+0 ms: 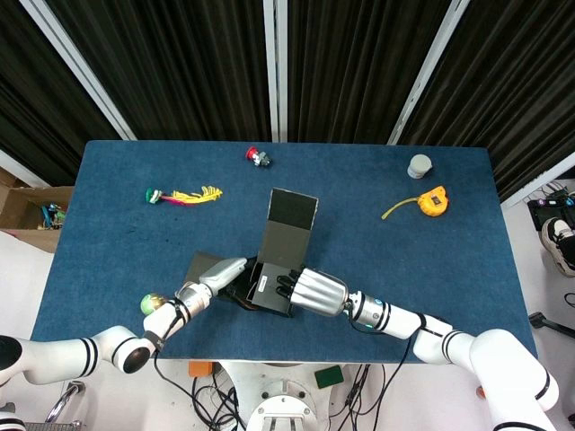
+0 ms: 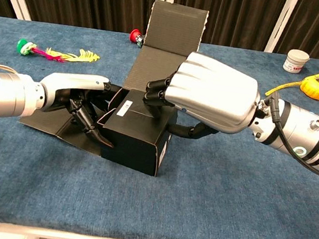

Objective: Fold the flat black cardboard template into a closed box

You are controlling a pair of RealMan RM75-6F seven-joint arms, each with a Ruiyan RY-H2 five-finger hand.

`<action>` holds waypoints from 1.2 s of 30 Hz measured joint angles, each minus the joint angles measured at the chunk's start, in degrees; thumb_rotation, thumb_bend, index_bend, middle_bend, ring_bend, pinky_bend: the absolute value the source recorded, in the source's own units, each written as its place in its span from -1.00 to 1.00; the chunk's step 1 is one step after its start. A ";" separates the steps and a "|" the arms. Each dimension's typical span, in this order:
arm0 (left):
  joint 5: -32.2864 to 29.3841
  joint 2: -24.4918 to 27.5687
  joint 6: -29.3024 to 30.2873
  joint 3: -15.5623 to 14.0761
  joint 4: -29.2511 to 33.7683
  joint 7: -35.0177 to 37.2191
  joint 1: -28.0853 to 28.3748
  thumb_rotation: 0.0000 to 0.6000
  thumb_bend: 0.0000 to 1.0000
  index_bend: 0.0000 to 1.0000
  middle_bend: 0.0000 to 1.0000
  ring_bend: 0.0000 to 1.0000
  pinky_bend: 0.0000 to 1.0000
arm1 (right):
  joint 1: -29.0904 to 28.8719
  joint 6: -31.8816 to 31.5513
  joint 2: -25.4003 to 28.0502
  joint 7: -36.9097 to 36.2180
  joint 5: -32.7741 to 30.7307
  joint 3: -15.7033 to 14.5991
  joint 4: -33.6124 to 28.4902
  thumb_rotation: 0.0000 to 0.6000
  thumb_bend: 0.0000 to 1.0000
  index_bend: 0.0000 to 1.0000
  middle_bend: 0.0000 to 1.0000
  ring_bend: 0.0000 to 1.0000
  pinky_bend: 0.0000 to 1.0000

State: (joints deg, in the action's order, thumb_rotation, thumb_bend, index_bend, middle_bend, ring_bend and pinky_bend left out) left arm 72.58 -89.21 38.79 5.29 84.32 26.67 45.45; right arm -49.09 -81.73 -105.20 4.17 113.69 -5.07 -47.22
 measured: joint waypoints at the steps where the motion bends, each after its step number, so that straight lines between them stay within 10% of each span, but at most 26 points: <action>1: 0.06 0.01 0.24 0.03 0.16 -0.25 -0.15 1.00 -0.97 -0.70 -0.56 -0.03 0.76 | 0.04 -0.04 0.09 0.10 -0.02 -0.05 -0.12 1.00 -0.34 0.17 0.03 0.42 1.00; 36: -1.57 -1.52 1.98 1.18 1.74 -8.84 -0.95 0.60 -1.00 -0.82 -0.61 -0.03 0.76 | -0.82 4.28 2.58 4.91 -2.33 1.19 -7.13 1.00 -0.35 -0.12 -0.20 0.40 1.00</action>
State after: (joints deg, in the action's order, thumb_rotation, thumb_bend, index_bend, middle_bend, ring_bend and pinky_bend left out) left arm 71.01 -90.73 40.77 6.47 86.05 17.83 44.50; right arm -49.91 -77.44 -102.62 9.09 111.36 -3.88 -54.35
